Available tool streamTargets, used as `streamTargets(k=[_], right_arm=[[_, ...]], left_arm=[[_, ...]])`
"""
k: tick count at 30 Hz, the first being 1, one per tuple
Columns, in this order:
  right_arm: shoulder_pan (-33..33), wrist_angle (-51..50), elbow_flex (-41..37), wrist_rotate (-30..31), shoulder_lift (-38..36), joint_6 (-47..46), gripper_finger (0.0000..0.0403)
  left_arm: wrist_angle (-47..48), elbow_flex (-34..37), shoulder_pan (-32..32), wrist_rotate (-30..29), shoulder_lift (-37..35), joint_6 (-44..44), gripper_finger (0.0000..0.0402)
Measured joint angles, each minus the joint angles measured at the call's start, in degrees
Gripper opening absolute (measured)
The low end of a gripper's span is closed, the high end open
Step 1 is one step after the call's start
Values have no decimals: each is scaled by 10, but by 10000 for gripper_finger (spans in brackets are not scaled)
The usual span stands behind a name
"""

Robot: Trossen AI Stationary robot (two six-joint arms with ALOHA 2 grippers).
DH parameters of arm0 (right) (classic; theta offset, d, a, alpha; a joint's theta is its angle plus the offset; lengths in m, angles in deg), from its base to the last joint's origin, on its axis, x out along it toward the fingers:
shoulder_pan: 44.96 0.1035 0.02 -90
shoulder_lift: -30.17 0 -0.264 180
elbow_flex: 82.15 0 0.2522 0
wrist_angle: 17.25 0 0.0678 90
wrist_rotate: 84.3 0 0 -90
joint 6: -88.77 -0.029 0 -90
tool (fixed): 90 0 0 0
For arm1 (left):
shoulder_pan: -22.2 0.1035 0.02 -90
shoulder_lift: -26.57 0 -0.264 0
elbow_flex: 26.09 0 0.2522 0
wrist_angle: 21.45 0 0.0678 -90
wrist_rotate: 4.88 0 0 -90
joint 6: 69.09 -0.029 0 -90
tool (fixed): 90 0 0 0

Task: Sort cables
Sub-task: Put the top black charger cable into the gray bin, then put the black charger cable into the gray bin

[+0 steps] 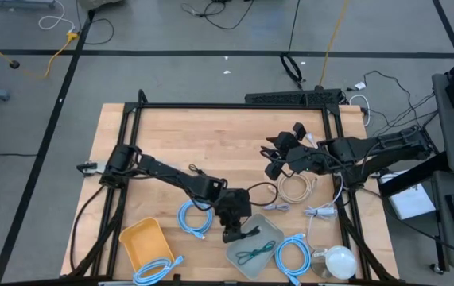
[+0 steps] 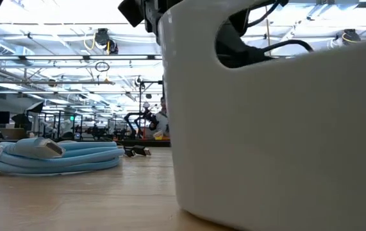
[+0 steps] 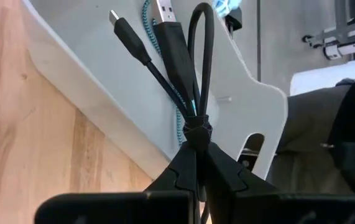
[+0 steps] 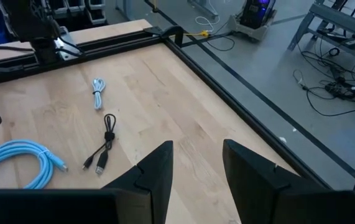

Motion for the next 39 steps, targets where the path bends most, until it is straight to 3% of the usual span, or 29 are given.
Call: streamTargets(k=[8, 18, 30, 34, 39], right_arm=[[0, -1, 0, 0, 0, 0, 134], [0, 0, 0, 0, 0, -7, 134], [0, -1, 0, 0, 0, -11, 134], [0, -1, 0, 0, 0, -11, 134], [0, -2, 0, 0, 0, -11, 134]], left_arm=[[-125, 1, -3, 36, 1, 59, 8], [-129, 1, -6, 51, 1, 72, 10], [-131, 1, -6, 46, 1, 71, 181], [-121, 1, -5, 46, 1, 71, 203], [-21, 2, 10, 29, -17, 26, 192]])
